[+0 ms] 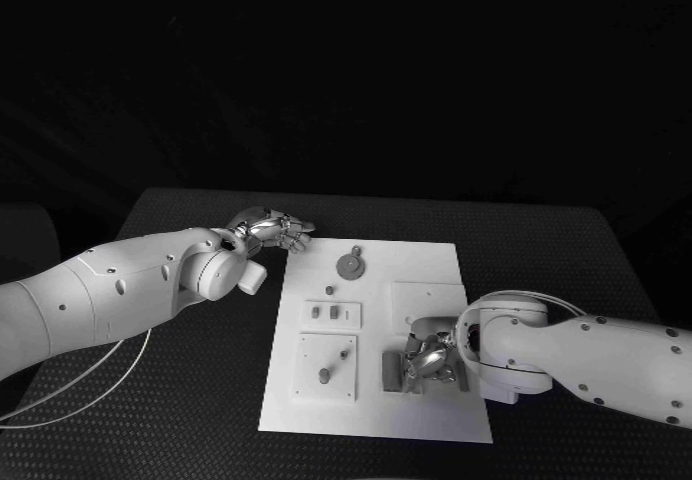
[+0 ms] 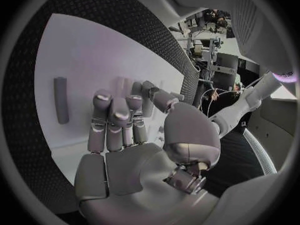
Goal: Assemble the parts on the task board
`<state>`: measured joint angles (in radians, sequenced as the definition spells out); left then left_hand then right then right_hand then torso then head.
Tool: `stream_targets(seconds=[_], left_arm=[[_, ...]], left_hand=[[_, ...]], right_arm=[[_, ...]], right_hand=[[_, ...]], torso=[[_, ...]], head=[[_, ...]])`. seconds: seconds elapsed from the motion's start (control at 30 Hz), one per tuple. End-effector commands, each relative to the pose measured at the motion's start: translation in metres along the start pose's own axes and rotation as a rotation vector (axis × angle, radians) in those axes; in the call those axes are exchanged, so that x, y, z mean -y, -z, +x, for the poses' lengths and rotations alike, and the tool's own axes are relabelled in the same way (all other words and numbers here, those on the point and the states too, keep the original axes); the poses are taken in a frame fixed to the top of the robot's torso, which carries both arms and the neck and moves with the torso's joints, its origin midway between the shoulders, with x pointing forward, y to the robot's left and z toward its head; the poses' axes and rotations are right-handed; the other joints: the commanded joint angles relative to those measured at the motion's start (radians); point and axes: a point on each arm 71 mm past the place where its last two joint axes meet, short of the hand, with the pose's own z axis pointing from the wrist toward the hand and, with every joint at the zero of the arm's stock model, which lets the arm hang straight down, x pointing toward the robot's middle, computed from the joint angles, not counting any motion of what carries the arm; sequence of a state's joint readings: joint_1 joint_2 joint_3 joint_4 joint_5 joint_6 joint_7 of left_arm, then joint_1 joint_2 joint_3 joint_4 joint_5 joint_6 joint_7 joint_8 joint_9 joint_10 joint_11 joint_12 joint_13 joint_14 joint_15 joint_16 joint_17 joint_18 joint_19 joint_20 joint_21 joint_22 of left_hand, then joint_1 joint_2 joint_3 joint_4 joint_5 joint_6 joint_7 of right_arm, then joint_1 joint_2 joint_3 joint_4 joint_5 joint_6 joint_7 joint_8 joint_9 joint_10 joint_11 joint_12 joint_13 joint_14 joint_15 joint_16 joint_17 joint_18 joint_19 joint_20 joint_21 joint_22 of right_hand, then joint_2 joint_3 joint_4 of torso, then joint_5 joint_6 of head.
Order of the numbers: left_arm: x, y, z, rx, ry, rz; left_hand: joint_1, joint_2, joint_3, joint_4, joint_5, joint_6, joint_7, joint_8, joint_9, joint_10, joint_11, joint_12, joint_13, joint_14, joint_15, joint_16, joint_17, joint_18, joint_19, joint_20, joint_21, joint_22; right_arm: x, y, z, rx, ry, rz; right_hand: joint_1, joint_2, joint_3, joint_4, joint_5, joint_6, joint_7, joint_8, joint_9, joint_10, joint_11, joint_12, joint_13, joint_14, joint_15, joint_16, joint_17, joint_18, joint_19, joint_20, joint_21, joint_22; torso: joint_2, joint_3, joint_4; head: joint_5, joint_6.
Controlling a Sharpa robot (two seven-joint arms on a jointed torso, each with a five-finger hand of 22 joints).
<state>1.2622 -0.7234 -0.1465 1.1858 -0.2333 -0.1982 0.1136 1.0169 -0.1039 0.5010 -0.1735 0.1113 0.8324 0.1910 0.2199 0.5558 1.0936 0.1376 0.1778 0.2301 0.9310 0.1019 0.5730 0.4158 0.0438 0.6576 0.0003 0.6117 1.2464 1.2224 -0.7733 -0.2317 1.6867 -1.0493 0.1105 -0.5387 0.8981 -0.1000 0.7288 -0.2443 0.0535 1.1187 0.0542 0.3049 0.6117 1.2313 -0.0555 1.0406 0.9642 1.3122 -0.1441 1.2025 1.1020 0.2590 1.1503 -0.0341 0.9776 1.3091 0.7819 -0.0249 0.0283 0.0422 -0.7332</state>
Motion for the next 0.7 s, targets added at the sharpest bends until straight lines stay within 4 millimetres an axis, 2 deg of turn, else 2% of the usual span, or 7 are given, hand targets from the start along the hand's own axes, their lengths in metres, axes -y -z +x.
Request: stream_targets(seconds=[0.03, 0.1, 0.2, 0.43, 0.47, 0.57, 0.7], left_arm=[[0.001, 0.0, 0.002, -0.02, 0.005, 0.011], [0.001, 0.0, 0.002, -0.02, 0.005, 0.011], [0.001, 0.0, 0.002, -0.018, 0.004, 0.009], [0.001, 0.0, 0.001, -0.016, 0.004, 0.008], [0.001, 0.0, 0.001, -0.016, 0.004, 0.008], [0.001, 0.0, 0.001, -0.013, 0.003, 0.008], [0.0, 0.0, 0.0, -0.013, 0.003, 0.007]], left_hand=[[-0.003, 0.005, -0.001, 0.007, -0.005, -0.004, 0.0, 0.004, -0.001, -0.007, -0.003, 0.007, -0.001, 0.008, -0.001, -0.005, 0.001, 0.01, 0.009, 0.001, -0.004, 0.002], [-0.003, 0.005, -0.001, 0.007, -0.005, -0.004, 0.0, 0.004, -0.001, -0.007, -0.003, 0.007, -0.001, 0.008, -0.001, -0.005, 0.002, 0.01, 0.009, 0.001, -0.004, 0.002], [-0.003, 0.005, -0.001, 0.007, -0.006, -0.004, 0.0, 0.004, -0.001, -0.007, -0.003, 0.007, -0.001, 0.008, -0.001, -0.005, 0.002, 0.01, 0.009, 0.001, -0.005, 0.002], [-0.003, 0.005, -0.001, 0.008, -0.006, -0.004, 0.0, 0.005, -0.001, -0.007, -0.003, 0.007, -0.001, 0.008, -0.001, -0.006, 0.003, 0.01, 0.009, 0.001, -0.005, 0.002], [-0.003, 0.005, -0.001, 0.008, -0.006, -0.004, 0.0, 0.005, -0.001, -0.007, -0.003, 0.007, -0.001, 0.008, -0.001, -0.006, 0.003, 0.01, 0.009, 0.001, -0.005, 0.002], [-0.003, 0.005, -0.002, 0.007, -0.006, -0.004, 0.0, 0.005, -0.001, -0.007, -0.003, 0.007, -0.001, 0.008, -0.001, -0.006, 0.003, 0.01, 0.009, 0.001, -0.005, 0.002], [-0.003, 0.005, -0.002, 0.008, -0.006, -0.004, 0.0, 0.005, -0.001, -0.007, -0.003, 0.007, -0.001, 0.008, -0.001, -0.007, 0.004, 0.01, 0.009, 0.001, -0.005, 0.003]], right_arm=[[0.007, -0.002, 0.001, 0.015, 0.017, 0.04], [0.007, -0.002, 0.001, 0.003, 0.013, 0.037], [0.007, -0.002, 0.002, -0.006, 0.006, 0.033], [0.01, 0.001, 0.003, -0.019, -0.009, 0.003], [0.01, 0.002, 0.004, -0.019, -0.017, -0.001], [0.013, 0.006, 0.003, -0.011, -0.024, -0.017], [0.013, 0.014, -0.004, 0.03, -0.033, -0.065]], right_hand=[[0.002, 0.005, 0.004, 0.0, -0.002, 0.002, 0.002, -0.005, -0.002, 0.005, 0.001, 0.004, 0.001, 0.004, 0.0, -0.005, 0.001, 0.003, 0.006, 0.002, 0.004, 0.005], [-0.007, 0.014, 0.007, 0.012, -0.002, 0.006, 0.002, -0.004, -0.002, 0.008, 0.001, 0.005, 0.002, 0.005, 0.0, -0.005, 0.001, 0.003, 0.007, 0.005, 0.004, 0.004], [-0.014, 0.01, 0.007, 0.017, -0.002, 0.007, 0.001, -0.005, -0.002, 0.009, 0.001, 0.005, 0.003, 0.005, 0.001, -0.004, 0.001, 0.003, 0.007, 0.006, 0.004, 0.004], [-0.027, -0.029, -0.002, 0.014, 0.008, 0.007, 0.002, -0.008, -0.004, 0.009, 0.002, 0.002, 0.006, 0.006, 0.002, -0.006, 0.001, 0.003, 0.007, 0.008, 0.003, 0.004], [-0.037, -0.045, -0.023, 0.008, 0.06, 0.007, 0.002, -0.009, -0.004, 0.009, 0.004, 0.001, 0.008, 0.006, 0.002, -0.006, 0.002, 0.003, 0.007, 0.008, 0.005, 0.005], [-0.045, -0.068, -0.05, 0.002, 0.075, 0.005, 0.003, -0.012, -0.004, 0.008, 0.004, 0.0, 0.01, 0.007, 0.002, -0.007, 0.001, 0.003, 0.007, 0.008, 0.004, 0.005], [-0.059, -0.082, -0.089, 0.003, 0.103, -0.003, 0.007, -0.017, -0.005, 0.007, 0.006, -0.002, 0.012, 0.006, 0.001, -0.008, 0.001, 0.003, 0.005, 0.008, 0.002, 0.003]], torso=[[0.0, 0.0005, -0.0008], [0.0, 0.0005, -0.0008], [0.0, 0.0002, -0.0001], [0.0, 0.0005, 0.0002], [0.0, 0.0004, 0.0001], [0.0, 0.0003, -0.0002], [0.0, 0.0005, -0.0003]], head=[[0.001, 0.0], [0.001, 0.0], [0.0, 0.001], [-0.002, 0.003], [-0.002, 0.003], [-0.003, 0.005], [-0.003, 0.007]])
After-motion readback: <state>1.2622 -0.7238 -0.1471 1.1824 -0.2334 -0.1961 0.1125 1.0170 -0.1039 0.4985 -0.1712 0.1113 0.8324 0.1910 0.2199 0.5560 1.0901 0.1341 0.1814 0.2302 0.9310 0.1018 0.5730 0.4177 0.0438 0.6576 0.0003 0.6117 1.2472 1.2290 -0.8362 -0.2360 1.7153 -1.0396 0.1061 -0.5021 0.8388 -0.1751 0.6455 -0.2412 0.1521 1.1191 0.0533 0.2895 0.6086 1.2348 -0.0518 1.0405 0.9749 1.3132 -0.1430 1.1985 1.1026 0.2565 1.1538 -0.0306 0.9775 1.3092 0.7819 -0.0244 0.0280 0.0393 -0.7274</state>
